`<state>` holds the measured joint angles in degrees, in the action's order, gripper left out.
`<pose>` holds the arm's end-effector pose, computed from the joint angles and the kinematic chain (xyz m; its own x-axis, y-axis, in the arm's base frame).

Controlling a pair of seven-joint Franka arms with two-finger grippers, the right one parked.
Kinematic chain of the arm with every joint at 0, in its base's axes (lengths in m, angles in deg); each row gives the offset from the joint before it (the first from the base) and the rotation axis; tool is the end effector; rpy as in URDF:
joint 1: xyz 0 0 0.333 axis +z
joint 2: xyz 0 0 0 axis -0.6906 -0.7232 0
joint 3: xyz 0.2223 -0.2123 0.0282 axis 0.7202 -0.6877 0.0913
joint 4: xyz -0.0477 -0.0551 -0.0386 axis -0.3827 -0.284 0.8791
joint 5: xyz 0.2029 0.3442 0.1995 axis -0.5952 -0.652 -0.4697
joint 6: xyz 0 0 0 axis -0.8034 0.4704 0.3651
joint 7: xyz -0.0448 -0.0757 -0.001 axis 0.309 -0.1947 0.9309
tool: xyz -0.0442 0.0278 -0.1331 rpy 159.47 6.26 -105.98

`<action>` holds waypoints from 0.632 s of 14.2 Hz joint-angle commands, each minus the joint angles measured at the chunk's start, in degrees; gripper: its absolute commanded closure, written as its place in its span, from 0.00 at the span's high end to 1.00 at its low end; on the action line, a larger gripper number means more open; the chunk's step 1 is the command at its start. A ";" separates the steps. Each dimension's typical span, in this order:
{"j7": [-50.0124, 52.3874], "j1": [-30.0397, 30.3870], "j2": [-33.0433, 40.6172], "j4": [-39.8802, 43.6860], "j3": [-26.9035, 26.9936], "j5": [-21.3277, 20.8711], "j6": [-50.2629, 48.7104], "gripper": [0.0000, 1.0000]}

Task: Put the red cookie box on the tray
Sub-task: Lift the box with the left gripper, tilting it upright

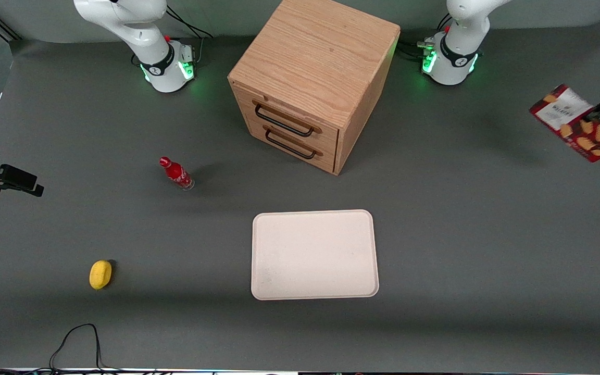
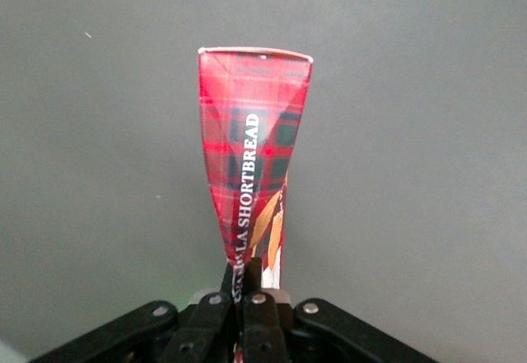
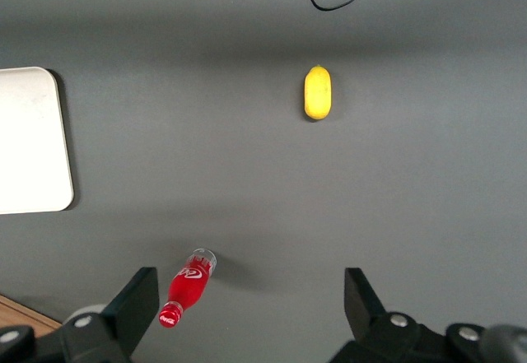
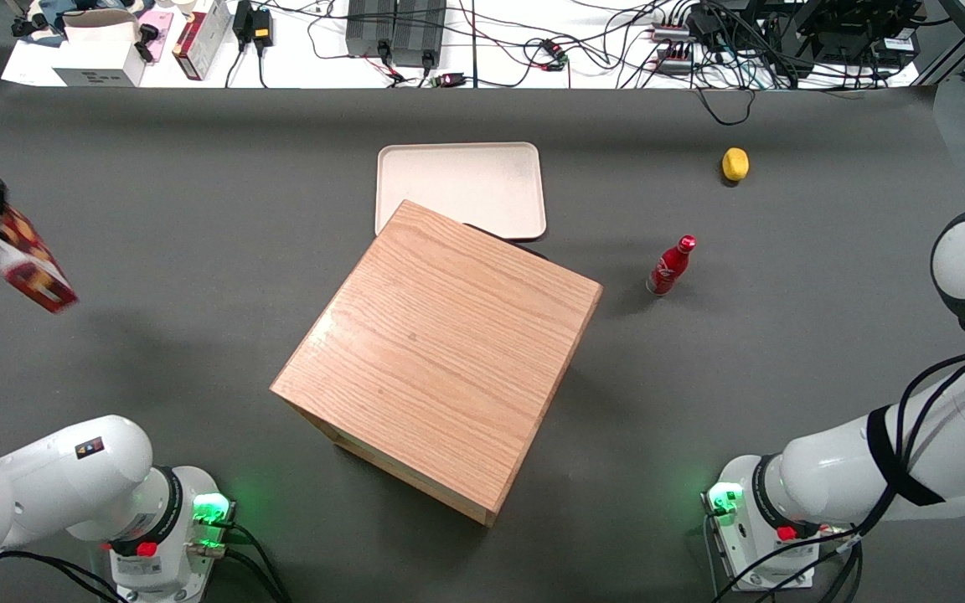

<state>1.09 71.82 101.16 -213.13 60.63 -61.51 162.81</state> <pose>0.4528 0.2311 0.4439 0.7237 0.6847 -0.0866 0.6829 -0.7286 -0.0533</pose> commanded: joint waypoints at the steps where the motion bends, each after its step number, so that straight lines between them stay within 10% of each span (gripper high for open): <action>1: -0.28 -0.72 -2.77 14.90 -1.01 -1.29 -10.73 0.00; 9: -0.46 -3.52 -21.11 43.99 -11.38 -0.94 -19.34 0.00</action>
<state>0.84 69.85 86.70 -178.93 50.51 -61.72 148.19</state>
